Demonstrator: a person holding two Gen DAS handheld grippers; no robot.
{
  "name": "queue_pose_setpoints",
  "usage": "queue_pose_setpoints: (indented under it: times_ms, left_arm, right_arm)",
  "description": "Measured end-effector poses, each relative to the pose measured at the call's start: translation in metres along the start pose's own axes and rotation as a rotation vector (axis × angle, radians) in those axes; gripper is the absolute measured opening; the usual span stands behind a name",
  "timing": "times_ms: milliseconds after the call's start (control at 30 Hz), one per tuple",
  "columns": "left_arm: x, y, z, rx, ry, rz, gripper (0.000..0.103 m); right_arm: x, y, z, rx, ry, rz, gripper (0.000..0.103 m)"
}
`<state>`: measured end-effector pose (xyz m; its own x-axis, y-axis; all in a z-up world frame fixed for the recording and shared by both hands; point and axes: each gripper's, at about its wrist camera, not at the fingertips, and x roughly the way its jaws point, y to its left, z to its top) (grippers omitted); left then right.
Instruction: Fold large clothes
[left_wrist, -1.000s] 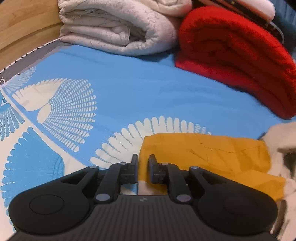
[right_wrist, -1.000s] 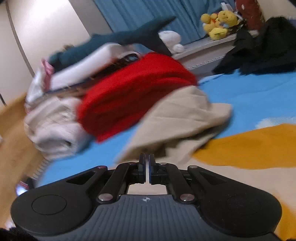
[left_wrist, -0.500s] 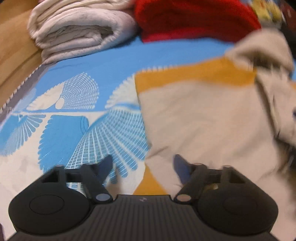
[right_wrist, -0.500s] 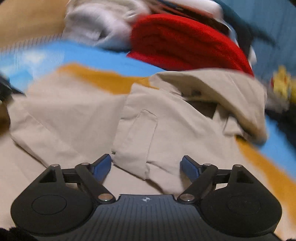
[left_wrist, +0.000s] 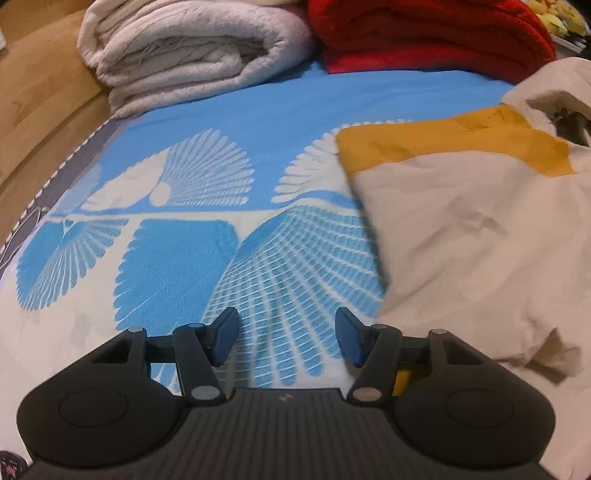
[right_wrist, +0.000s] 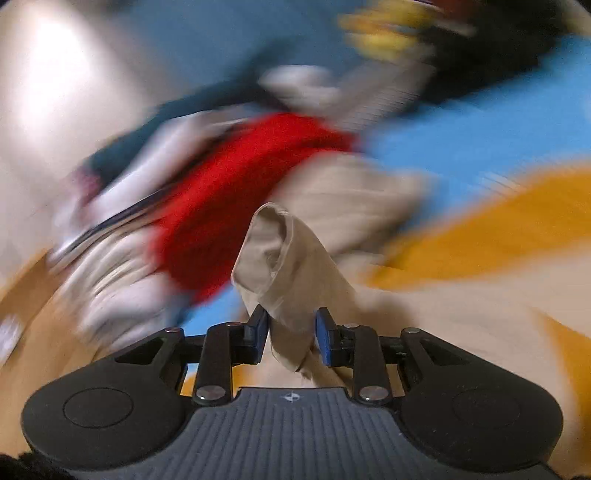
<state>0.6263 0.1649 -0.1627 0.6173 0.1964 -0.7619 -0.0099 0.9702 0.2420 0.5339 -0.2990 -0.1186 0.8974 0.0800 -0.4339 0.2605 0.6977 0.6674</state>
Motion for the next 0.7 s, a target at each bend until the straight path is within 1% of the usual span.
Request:
queue_pose_setpoints:
  times_ms: [33,67,100,133,167,233,267,333,400,433,467,500,533,567,600,633,700]
  left_arm:
    - [-0.002,-0.003,0.002,0.006,-0.008,-0.003,0.065]
    - [-0.005,-0.007,0.004,0.012,-0.017,0.0,0.066]
    - [-0.008,-0.01,0.006,0.017,-0.027,0.007,0.067]
    - [-0.012,-0.013,0.007,0.021,-0.043,0.014,0.07]
    - [-0.016,-0.015,0.009,0.024,-0.059,0.021,0.077]
    - [-0.026,-0.019,0.013,0.007,-0.099,0.027,0.085]
    - [-0.032,-0.022,0.014,-0.002,-0.13,0.014,0.085]
    - [-0.043,-0.028,0.016,-0.006,-0.178,-0.026,0.087]
    - [-0.049,-0.036,0.016,-0.007,-0.207,-0.069,0.095]
    - [-0.048,-0.042,0.014,0.007,-0.21,-0.082,0.097]
    - [-0.044,-0.05,0.011,0.04,-0.2,-0.078,0.097]
    - [-0.037,-0.06,0.007,0.095,-0.18,-0.042,0.097]
    - [-0.028,-0.067,0.002,0.15,-0.164,0.009,0.098]
    - [-0.02,-0.071,-0.005,0.189,-0.15,0.068,0.1]
    - [-0.017,-0.071,-0.01,0.203,-0.159,0.096,0.102]
    - [-0.02,-0.069,-0.01,0.2,-0.171,0.097,0.102]
    - [-0.031,-0.063,-0.004,0.192,-0.173,0.094,0.102]
  right_arm:
    - [-0.002,-0.02,0.0,0.041,-0.016,-0.125,0.039]
    - [-0.005,-0.037,-0.001,0.052,-0.03,-0.252,0.048]
    - [-0.01,-0.051,-0.002,0.047,-0.053,-0.361,0.048]
    - [-0.019,-0.058,-0.003,0.039,-0.099,-0.406,0.048]
    - [-0.028,-0.062,-0.004,0.02,-0.147,-0.402,0.051]
    - [-0.038,-0.058,-0.003,-0.031,-0.202,-0.332,0.054]
    - [-0.037,-0.052,-0.002,-0.066,-0.198,-0.28,0.054]
    - [-0.022,-0.034,0.004,-0.165,-0.136,-0.17,0.054]
    - [-0.001,-0.019,0.004,-0.247,-0.073,-0.128,0.054]
    - [0.011,-0.017,0.003,-0.262,-0.043,-0.126,0.054]
    - [0.025,-0.017,-0.002,-0.273,0.005,-0.147,0.054]
    - [0.041,-0.023,-0.008,-0.27,0.059,-0.195,0.054]
    - [0.054,-0.03,-0.014,-0.267,0.114,-0.232,0.054]
    - [0.06,-0.036,-0.022,-0.286,0.119,-0.233,0.054]
    - [0.055,-0.035,-0.027,-0.326,0.077,-0.218,0.054]
    - [0.049,-0.032,-0.028,-0.341,0.077,-0.217,0.054]
    - [0.019,-0.028,-0.024,-0.296,0.068,-0.184,0.058]
